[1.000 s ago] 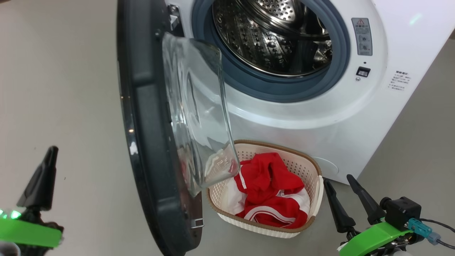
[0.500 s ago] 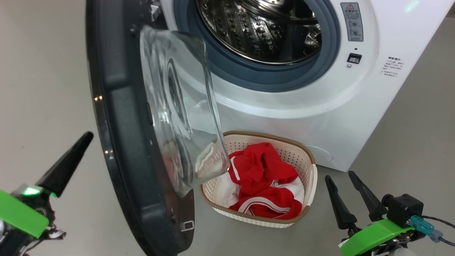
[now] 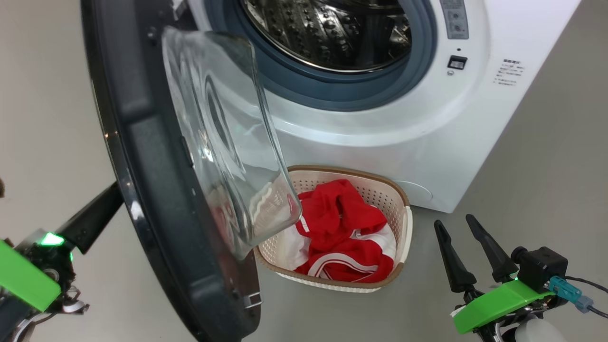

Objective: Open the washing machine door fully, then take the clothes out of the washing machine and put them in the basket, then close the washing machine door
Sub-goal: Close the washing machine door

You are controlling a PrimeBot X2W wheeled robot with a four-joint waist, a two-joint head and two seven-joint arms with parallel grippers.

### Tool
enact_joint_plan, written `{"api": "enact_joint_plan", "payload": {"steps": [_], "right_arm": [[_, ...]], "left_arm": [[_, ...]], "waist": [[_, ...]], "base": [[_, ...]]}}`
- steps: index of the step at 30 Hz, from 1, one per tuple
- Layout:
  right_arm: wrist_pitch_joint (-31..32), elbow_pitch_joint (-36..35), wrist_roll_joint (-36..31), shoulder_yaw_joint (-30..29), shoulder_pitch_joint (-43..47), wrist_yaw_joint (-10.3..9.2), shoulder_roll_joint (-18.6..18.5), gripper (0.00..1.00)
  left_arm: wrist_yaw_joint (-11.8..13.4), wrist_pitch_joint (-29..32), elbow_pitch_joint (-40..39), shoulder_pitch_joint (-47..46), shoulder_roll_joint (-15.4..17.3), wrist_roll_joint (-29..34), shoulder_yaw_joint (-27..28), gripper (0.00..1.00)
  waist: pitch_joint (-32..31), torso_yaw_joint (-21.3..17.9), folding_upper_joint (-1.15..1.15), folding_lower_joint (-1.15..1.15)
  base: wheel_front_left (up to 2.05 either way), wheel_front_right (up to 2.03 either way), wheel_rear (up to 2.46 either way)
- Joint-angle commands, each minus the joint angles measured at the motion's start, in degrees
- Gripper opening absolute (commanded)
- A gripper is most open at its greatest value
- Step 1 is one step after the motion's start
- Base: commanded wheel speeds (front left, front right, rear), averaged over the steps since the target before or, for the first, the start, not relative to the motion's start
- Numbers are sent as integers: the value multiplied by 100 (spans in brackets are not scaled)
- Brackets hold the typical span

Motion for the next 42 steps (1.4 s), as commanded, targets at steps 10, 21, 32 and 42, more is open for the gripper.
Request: {"api": "enact_joint_plan", "payload": {"steps": [10,21,32,42], "right_arm": [[-37,-180,-99,65,-284,26,62,100],[-37,-226,-117,20,-460,26,143,100],[-37,-268,-128,17,-603,26,250,100],[-37,-284,-118,30,-724,26,333,100]], "left_arm": [[-41,405,-133,-740,-142,297,313,0],[-41,411,137,-1454,-500,674,-31,0],[-41,84,407,-1984,-510,951,-334,0],[-41,-267,714,-2470,-423,1065,-542,0]], "waist": [[227,-347,0,0],[475,-787,0,0],[765,-1263,0,0],[942,-1582,0,0]], "base": [[0,0,0],[0,0,0],[0,0,0],[0,0,0]]}}
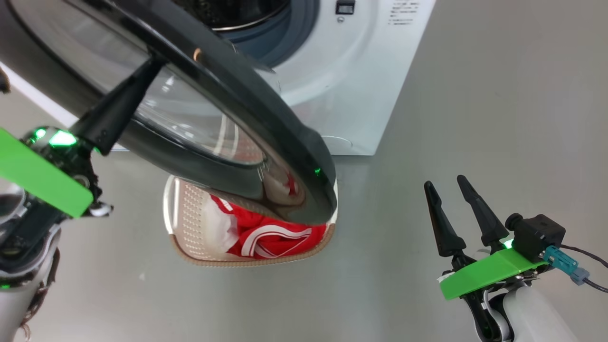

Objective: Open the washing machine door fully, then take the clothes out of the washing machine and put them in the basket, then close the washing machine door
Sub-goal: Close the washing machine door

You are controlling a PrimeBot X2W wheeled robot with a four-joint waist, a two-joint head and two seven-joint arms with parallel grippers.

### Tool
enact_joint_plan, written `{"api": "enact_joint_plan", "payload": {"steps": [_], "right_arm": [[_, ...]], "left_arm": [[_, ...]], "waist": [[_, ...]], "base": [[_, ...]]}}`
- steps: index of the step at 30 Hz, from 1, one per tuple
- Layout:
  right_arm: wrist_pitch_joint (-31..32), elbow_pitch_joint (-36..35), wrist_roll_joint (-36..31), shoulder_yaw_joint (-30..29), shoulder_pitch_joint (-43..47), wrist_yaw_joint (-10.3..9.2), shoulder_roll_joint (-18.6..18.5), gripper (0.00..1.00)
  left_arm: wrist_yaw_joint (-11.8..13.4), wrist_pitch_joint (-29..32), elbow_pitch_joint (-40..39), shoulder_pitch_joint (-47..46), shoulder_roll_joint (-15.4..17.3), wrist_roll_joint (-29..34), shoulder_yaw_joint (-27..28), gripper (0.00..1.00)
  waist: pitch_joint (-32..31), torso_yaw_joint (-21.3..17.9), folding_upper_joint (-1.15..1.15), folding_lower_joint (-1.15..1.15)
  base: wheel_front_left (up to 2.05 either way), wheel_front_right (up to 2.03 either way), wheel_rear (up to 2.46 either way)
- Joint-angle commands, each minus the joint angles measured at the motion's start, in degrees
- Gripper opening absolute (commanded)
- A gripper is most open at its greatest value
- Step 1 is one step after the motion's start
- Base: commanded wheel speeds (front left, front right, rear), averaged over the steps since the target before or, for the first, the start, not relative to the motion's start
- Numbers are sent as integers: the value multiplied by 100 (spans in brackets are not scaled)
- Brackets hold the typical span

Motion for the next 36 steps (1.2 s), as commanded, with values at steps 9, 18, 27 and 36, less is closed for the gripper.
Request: {"api": "enact_joint_plan", "payload": {"steps": [9,18,27,36], "right_arm": [[-37,-193,22,114,-163,26,72,100],[-37,-243,31,72,-209,26,92,100],[-37,-252,117,100,-258,26,94,100],[-37,-237,90,52,-215,26,94,100]], "left_arm": [[-42,-513,282,-726,402,186,24,0],[-42,-988,691,-1133,597,154,-206,0],[-42,-1310,952,-1367,694,77,-448,0],[-42,-1532,929,-1193,749,-48,-783,0]], "waist": [[185,-392,0,0],[329,-631,0,0],[366,-711,0,0],[261,-626,0,0]], "base": [[0,0,0],[0,0,0],[0,0,0],[0,0,0]]}}
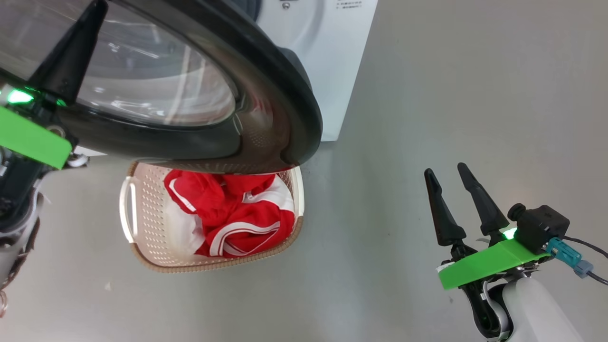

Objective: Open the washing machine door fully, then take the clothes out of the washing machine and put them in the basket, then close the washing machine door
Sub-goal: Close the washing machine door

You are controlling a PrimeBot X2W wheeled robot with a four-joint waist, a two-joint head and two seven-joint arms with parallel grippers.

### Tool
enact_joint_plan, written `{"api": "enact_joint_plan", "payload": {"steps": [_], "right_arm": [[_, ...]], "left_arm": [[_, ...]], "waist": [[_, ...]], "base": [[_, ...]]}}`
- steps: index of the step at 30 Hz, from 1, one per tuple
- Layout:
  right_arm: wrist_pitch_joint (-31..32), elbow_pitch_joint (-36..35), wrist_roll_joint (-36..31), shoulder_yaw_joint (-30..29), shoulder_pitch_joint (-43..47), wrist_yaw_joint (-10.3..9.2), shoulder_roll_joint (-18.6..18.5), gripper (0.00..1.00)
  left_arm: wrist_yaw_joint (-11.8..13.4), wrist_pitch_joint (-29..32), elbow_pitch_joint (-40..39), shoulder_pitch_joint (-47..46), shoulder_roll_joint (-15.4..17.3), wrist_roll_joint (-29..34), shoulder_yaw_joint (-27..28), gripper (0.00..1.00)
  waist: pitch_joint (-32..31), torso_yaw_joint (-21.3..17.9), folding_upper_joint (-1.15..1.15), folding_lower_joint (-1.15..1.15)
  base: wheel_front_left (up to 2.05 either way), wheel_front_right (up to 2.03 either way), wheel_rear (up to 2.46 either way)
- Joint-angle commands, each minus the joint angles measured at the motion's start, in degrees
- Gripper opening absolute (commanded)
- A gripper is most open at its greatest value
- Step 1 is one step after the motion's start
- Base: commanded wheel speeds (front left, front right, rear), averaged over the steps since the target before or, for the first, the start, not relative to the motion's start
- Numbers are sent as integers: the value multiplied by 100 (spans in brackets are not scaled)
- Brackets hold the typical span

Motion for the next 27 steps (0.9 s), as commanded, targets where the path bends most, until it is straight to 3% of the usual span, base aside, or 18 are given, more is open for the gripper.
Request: {"api": "enact_joint_plan", "payload": {"steps": [1,7,8,10,15,17,19,27], "right_arm": [[-37,-124,32,94,-50,26,20,100],[-37,-100,-58,65,16,26,20,100],[-37,-95,-74,62,34,26,20,100],[-37,-86,-97,56,71,26,9,100],[-37,-66,-116,54,165,26,-59,100],[-37,-55,-115,57,198,26,-82,100],[-37,-47,-108,56,232,26,-101,100],[-37,-18,-73,88,401,26,-172,100]], "left_arm": [[-37,-94,-114,9,323,-113,188,0],[-37,-417,-169,386,303,-150,33,0],[-37,-480,-182,475,301,-145,-11,4],[-37,-624,-194,654,274,-170,-74,23],[-37,-924,-180,1090,188,-225,-214,49],[-37,-1018,-173,1283,143,-286,-199,82],[-37,-1089,-176,1496,110,-310,-181,100],[-37,-1219,-24,2377,-65,-149,83,100]], "waist": [[-61,51,0,0],[-221,177,0,0],[-257,207,0,0],[-324,272,0,0],[-496,439,0,0],[-564,484,0,0],[-632,517,0,0],[-870,593,0,0]], "base": [[0,0,0],[0,0,0],[0,0,0],[0,0,0],[0,0,0],[0,0,0],[0,0,0],[0,0,0]]}}
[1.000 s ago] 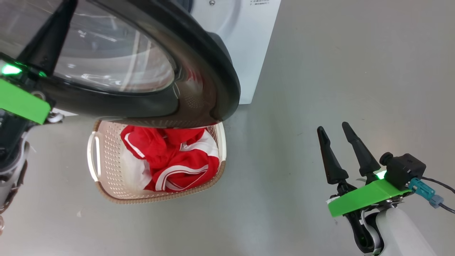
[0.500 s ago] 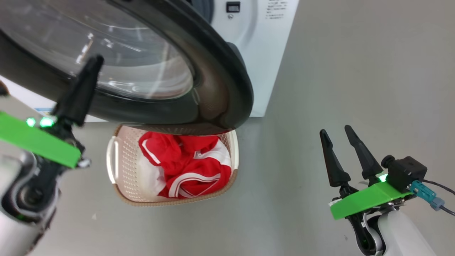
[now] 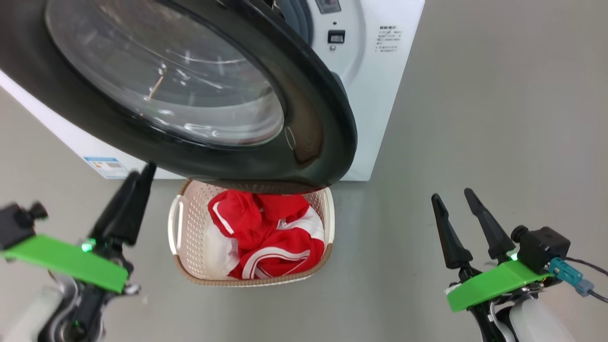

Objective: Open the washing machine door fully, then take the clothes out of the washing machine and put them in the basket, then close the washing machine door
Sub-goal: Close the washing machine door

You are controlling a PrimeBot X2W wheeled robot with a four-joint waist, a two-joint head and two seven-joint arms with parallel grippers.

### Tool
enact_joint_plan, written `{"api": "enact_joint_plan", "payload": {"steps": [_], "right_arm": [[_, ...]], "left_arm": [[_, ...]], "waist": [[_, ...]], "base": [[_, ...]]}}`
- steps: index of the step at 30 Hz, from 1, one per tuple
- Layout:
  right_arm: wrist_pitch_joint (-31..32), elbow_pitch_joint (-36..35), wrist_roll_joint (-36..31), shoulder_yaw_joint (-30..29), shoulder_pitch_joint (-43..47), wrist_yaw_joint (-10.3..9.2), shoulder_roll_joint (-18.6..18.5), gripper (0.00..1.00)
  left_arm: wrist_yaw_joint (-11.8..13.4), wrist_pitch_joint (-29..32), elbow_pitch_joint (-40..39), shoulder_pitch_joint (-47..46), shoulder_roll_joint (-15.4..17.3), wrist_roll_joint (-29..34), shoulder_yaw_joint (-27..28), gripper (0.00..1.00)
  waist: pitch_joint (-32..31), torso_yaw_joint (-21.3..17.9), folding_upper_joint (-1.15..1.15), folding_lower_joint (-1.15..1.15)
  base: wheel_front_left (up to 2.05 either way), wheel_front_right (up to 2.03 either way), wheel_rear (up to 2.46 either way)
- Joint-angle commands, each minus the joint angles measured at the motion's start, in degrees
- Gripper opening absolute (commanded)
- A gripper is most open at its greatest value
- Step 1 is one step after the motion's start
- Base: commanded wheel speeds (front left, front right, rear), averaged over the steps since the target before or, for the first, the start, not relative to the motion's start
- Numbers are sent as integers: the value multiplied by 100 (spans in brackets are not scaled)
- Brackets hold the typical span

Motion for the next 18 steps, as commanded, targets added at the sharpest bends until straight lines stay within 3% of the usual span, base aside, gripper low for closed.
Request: {"api": "enact_joint_plan", "payload": {"steps": [1,18], "right_arm": [[-37,-109,-8,144,61,26,-52,100],[-37,-127,15,55,480,26,-172,100]], "left_arm": [[-37,-64,-39,107,164,100,334,100],[-37,-69,414,1805,-631,2232,1906,100]], "waist": [[-111,27,0,0],[-422,-308,0,0]], "base": [[0,0,0],[0,0,0]]}}
